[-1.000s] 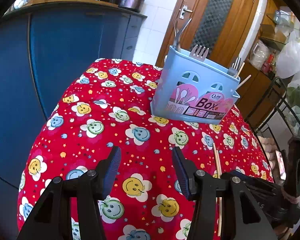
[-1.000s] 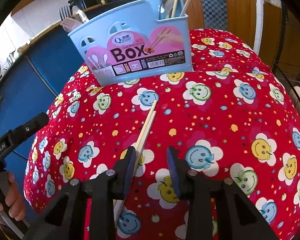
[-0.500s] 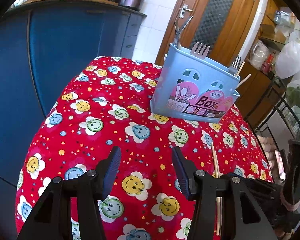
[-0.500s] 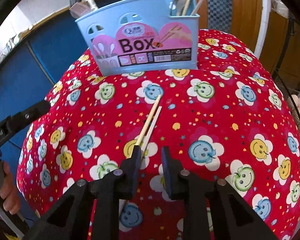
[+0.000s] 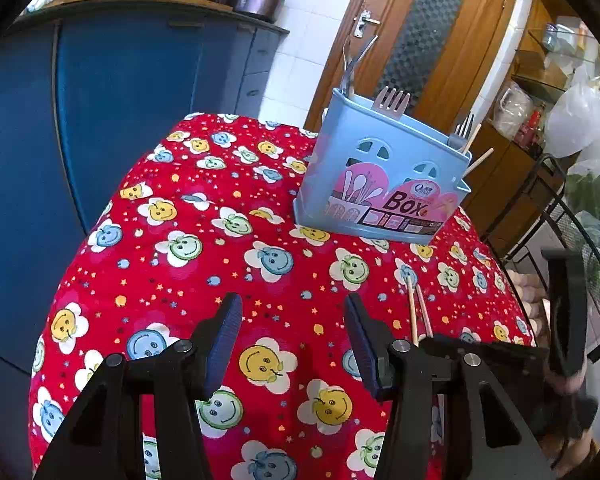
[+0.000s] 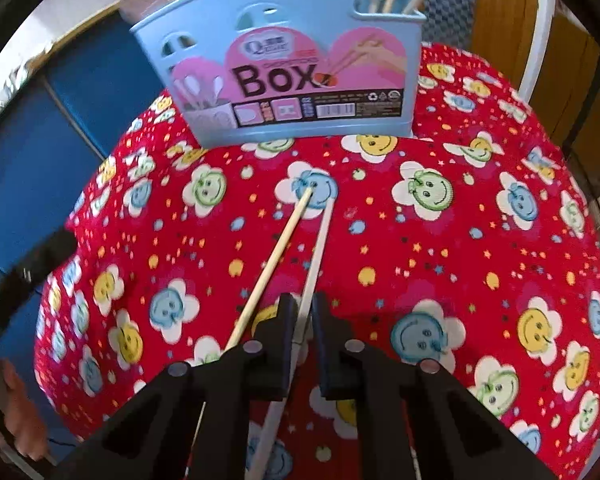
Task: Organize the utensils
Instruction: 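Move both tools back to the wooden chopsticks on the tablecloth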
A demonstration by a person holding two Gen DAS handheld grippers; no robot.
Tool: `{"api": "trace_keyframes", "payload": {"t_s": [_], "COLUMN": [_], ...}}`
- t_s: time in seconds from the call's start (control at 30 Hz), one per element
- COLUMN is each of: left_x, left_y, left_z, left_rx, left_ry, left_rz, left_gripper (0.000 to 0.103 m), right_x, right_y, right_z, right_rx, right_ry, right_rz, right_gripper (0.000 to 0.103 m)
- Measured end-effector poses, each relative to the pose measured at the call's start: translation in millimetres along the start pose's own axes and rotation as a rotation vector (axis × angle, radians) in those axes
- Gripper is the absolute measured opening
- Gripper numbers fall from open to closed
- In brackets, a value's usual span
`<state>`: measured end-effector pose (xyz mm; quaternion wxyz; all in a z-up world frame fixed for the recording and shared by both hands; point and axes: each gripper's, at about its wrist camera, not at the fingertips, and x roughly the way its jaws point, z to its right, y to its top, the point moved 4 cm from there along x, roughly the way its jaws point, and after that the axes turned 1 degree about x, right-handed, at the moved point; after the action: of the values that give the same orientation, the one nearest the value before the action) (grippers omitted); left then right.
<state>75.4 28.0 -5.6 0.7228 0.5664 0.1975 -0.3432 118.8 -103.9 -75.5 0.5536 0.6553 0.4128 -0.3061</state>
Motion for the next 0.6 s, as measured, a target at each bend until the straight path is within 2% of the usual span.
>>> {"api": "trace_keyframes", "payload": {"t_s": [0.2,0.27,0.6], "left_x": [1,3,16], "left_y": [-2,-3,-5], "left_z": [10,15,43], "left_rx": [0.027,0.040,0.089], "left_ry": [-0.001,0.000,-0.003], "left_rz": [-0.011,-0.016,-0.070], "left_gripper": [0.054,0.054,0.054], "right_x": [8,8,-20], "right_y": [13,13,14], "right_z": [17,19,33], "right_rx": [0.063,0.069,0.059], "right_ry": [0.145,0.162,0.119], "right_rz": [-0.058,-0.065,0.036], "right_gripper": [0.010,0.009,0.007]}}
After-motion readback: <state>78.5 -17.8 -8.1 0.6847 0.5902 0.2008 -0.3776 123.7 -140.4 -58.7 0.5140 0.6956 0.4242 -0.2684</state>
